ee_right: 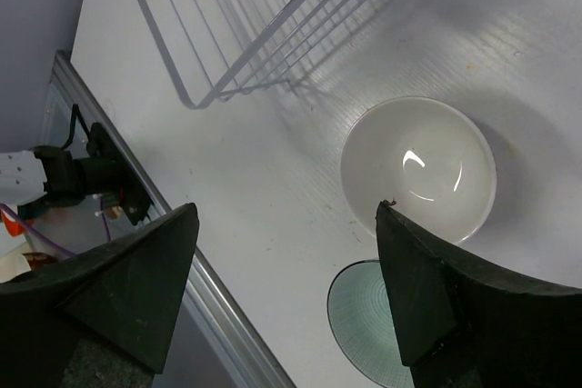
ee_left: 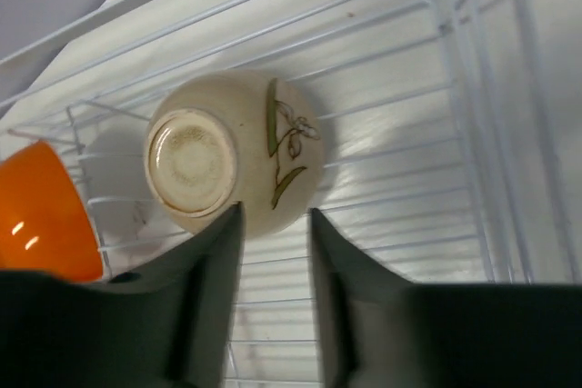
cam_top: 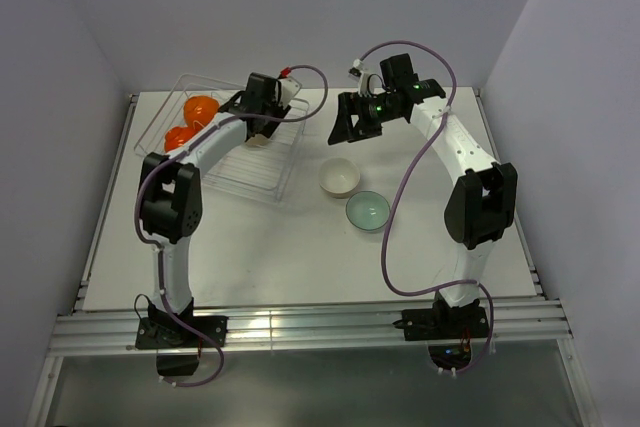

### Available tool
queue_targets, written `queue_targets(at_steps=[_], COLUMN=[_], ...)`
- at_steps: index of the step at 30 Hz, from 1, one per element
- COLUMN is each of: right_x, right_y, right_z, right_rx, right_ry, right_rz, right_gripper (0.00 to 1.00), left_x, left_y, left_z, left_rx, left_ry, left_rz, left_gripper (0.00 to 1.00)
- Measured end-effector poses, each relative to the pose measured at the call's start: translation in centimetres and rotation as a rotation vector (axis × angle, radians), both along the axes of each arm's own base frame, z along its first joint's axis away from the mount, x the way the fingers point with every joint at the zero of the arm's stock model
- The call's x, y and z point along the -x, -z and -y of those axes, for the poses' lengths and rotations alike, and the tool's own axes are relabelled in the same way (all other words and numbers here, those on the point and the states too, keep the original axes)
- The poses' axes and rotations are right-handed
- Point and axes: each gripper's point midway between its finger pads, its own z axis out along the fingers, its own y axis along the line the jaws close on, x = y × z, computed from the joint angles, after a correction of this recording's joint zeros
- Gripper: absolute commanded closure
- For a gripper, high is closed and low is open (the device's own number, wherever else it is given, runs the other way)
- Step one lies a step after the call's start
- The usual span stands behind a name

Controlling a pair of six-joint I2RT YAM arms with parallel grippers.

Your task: Load the bowls into the dish rack

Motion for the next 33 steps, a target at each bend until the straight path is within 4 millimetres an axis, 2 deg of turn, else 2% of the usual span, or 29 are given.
queue_targets(at_steps=[1,2,3,9,12,17,18,19,21,25,27,29,31,33], right_x=[0.0,0.0,0.0,-0.4,-0.4,0.4,0.7,1.0,1.6,2.7,3.0,3.0,2.9,2.7], right_y=[0.0,0.0,-0.1,0.1,0.9,2.9,3.3,3.6,4.0,4.5,4.6,4.6,4.6,4.6], right_z=[0.0,0.0,0.1,0.9,1.7,2.9,3.1,3.3,3.6,4.3,4.7,5.2,5.8,6.2], right_rx=[-0.002,-0.004,-0.006,-0.004,0.005,0.033,0.04,0.048,0.063,0.084,0.095,0.113,0.131,0.152], right_ry=[-0.001,-0.001,0.0,0.019,0.03,0.043,0.043,0.044,0.046,0.048,0.052,0.062,0.076,0.093], right_rz=[-0.001,-0.001,-0.001,-0.004,-0.023,-0.072,-0.079,-0.085,-0.098,-0.101,-0.097,-0.089,-0.076,-0.067], right_gripper=[0.19,0.21,0.22,0.23,0.24,0.25,0.25,0.24,0.23,0.22,0.22,0.21,0.2,0.2], left_x=[0.1,0.4,0.6,1.2,0.4,-1.1,-1.0,-1.0,-0.9,-0.8,-0.9,-0.7,-0.2,0.9], left_y=[0.0,-0.1,-0.2,-0.5,0.1,2.8,3.4,3.7,4.2,3.9,3.6,3.1,1.9,0.3], left_z=[0.0,0.3,0.5,0.6,0.3,-0.7,-0.8,-0.9,-1.0,-0.6,-0.3,0.3,1.1,1.8], left_rx=[0.011,0.032,0.057,0.148,0.176,0.18,0.182,0.178,0.175,0.184,0.201,0.229,0.282,0.337], left_ry=[0.001,0.009,0.009,-0.001,-0.02,-0.056,-0.06,-0.064,-0.071,-0.083,-0.077,-0.059,-0.028,-0.002], left_rz=[-0.009,-0.028,-0.049,-0.118,-0.137,-0.184,-0.198,-0.206,-0.216,-0.22,-0.217,-0.221,-0.222,-0.225], left_gripper=[0.65,0.72,0.73,0.7,0.69,0.67,0.65,0.58,0.5,0.31,0.26,0.16,0.02,0.01])
